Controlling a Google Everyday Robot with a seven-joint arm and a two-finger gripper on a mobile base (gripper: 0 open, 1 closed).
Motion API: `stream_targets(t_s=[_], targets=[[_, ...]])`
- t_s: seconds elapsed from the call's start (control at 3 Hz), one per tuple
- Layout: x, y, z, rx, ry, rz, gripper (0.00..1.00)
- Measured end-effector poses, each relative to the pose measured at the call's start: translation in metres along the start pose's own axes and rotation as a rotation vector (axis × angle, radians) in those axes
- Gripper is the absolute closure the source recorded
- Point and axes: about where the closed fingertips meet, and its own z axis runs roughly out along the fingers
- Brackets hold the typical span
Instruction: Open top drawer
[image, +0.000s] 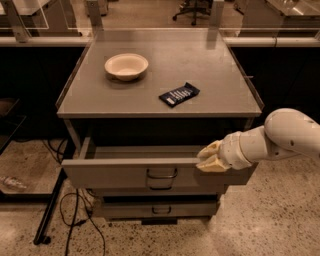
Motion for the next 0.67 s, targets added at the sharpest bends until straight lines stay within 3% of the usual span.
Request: stream_targets(t_s=[0.33, 0.67], targets=[[-0.0001, 0.0227, -0.0109, -0.017, -0.011, -0.001, 0.96], [-0.0001, 0.0228, -0.0108, -0.017, -0.011, -0.001, 0.73]])
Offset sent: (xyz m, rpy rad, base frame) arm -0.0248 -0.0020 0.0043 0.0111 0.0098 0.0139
